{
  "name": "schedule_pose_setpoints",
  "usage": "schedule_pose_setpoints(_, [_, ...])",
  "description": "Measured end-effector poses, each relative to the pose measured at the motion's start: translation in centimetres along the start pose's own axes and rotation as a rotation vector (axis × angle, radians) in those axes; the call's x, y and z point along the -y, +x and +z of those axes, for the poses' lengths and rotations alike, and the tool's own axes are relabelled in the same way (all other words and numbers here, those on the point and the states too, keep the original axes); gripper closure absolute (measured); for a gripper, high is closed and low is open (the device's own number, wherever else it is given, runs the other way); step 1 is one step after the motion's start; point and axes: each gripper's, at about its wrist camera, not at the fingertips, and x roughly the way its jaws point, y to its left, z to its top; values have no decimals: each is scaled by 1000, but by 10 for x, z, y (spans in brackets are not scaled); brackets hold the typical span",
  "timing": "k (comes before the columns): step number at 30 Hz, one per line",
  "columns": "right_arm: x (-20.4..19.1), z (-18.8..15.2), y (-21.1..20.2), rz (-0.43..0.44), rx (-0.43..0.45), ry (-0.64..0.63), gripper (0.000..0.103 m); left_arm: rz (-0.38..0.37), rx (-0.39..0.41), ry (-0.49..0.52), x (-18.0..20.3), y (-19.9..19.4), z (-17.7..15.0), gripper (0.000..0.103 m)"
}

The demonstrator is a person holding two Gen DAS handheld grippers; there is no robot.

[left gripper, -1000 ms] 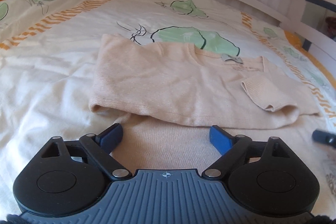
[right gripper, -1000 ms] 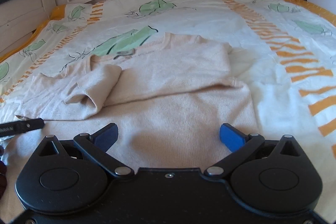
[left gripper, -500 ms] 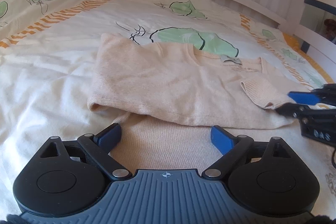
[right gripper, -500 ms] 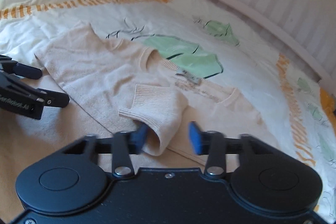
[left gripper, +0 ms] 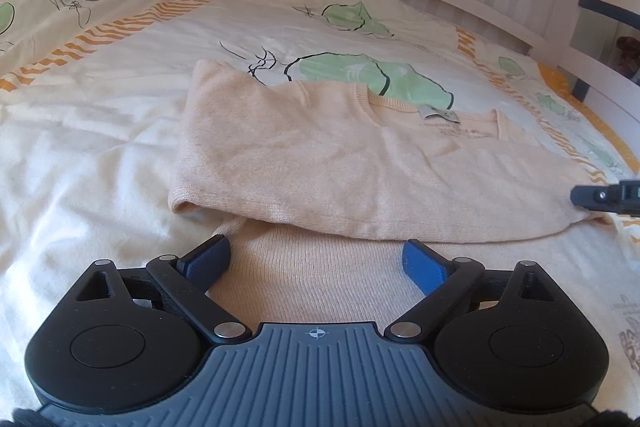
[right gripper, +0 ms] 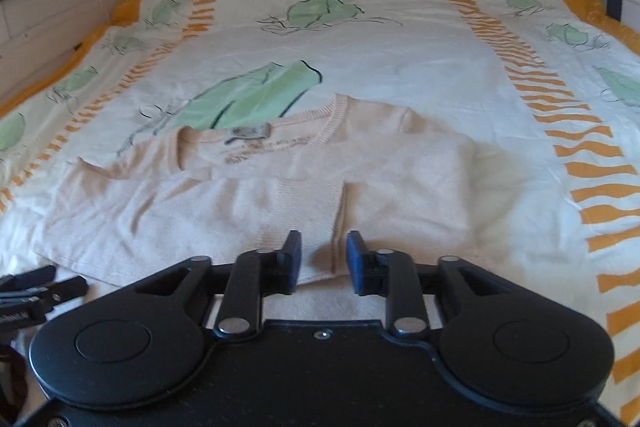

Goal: Fold small clothes

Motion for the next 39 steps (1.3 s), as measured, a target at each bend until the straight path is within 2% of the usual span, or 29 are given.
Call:
schedule_pose_setpoints(1, [1,3,3,15,-2,10,43,1,0,1,0,0,0,9])
schedule_pose_setpoints(8, [7,10,23,104,-70,76,43,2,-1,3,0,0,0,9])
schedule_pose_setpoints(9, [7,10,24,116,-76,78,51,3,-1,4,0,1,0,9])
schedule_pose_setpoints(10, [5,11,25,123,-80,79,83,4,-2,6,1,1,0,9])
schedule_pose_setpoints(11, [2,12,25,125,-86,78,89,5,-2,8,1,1,0,9])
schedule_pose_setpoints(14, [-13,27,12,193,-46,33,90,6,-3,10,1,1,0,9])
schedule_pose_setpoints(17, [-20,50,-17,229,66,-6,91,6,-2,11,1,1,0,9])
schedule_pose_setpoints(19, [-10,58,-28,192,109,-10,91,7,-2,11,1,1,0,9])
schedule_pose_setpoints(20, [0,58,-26,134,103,-9,91,8,-2,12,1,1,0,9])
schedule_pose_setpoints(23, [30,46,-6,1,27,39,91,12,-3,18,1,1,0,9])
schedule_pose_setpoints(25, [41,33,6,-45,-24,32,91,12,-3,19,2,2,1,9])
schedule_pose_setpoints(29, [48,18,11,-44,-44,26,90,15,-5,23,1,2,1,9])
schedule_pose_setpoints(33, [48,18,8,-51,-30,20,90,15,-5,24,1,2,2,9])
schedule_pose_setpoints(37, [40,26,-7,-78,59,-47,90,17,-5,26,1,2,2,9])
schedule_pose_setpoints(38, [42,28,-4,-90,46,-35,89,17,-5,26,1,2,2,9])
schedule_pose_setpoints(39, [46,28,3,-98,8,-9,82,16,-5,26,1,2,2,9])
